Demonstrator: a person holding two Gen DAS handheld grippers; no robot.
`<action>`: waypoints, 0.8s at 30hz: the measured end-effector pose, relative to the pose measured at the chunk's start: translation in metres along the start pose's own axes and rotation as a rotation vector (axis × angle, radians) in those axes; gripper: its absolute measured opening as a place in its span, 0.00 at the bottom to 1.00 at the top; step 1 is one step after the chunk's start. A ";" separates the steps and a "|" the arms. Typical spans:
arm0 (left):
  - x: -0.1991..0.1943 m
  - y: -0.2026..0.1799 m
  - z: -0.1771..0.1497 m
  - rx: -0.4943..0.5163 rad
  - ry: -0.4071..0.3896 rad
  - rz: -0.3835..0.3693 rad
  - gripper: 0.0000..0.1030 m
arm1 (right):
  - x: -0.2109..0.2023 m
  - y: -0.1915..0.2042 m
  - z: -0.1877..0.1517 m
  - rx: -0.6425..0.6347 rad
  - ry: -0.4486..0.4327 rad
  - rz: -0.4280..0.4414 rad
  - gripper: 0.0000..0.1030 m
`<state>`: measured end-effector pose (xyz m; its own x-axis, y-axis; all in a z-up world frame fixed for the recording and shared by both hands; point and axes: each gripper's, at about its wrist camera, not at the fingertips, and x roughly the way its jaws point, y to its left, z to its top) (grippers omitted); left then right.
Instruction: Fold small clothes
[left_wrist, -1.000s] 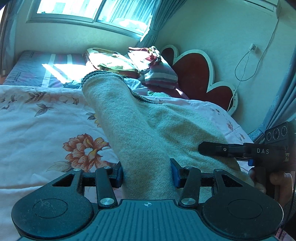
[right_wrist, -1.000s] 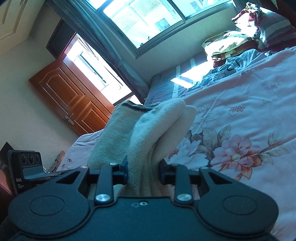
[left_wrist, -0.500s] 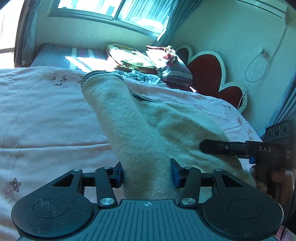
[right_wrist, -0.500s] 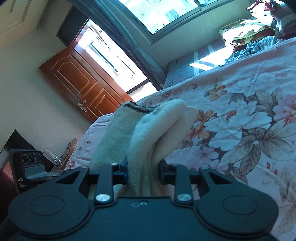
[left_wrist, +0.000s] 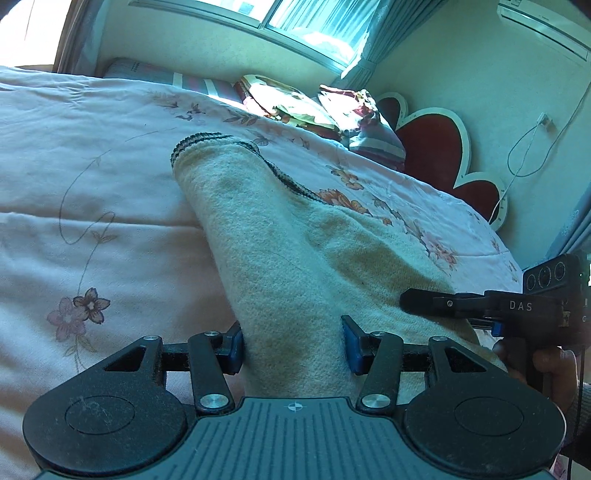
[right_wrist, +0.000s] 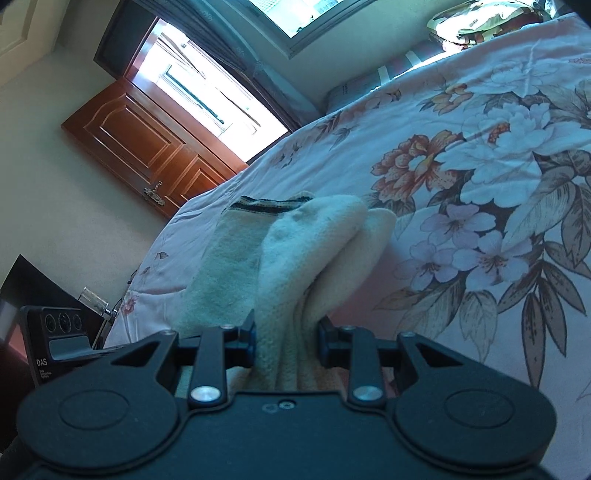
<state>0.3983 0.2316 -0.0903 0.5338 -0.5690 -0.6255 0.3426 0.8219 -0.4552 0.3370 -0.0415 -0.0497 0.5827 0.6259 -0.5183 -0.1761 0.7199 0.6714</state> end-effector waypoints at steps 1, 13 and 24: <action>0.002 0.002 -0.002 -0.003 -0.009 0.008 0.58 | 0.001 -0.003 -0.001 -0.001 0.007 -0.009 0.28; -0.016 -0.002 -0.017 -0.039 -0.106 0.098 0.76 | -0.019 -0.001 -0.003 -0.051 -0.005 -0.114 0.38; -0.071 -0.058 -0.051 0.052 -0.211 -0.021 0.65 | -0.058 0.097 -0.045 -0.581 0.014 -0.113 0.29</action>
<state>0.3011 0.2229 -0.0519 0.6744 -0.5719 -0.4671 0.3919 0.8133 -0.4300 0.2500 0.0059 0.0216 0.6134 0.5366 -0.5794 -0.5212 0.8263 0.2135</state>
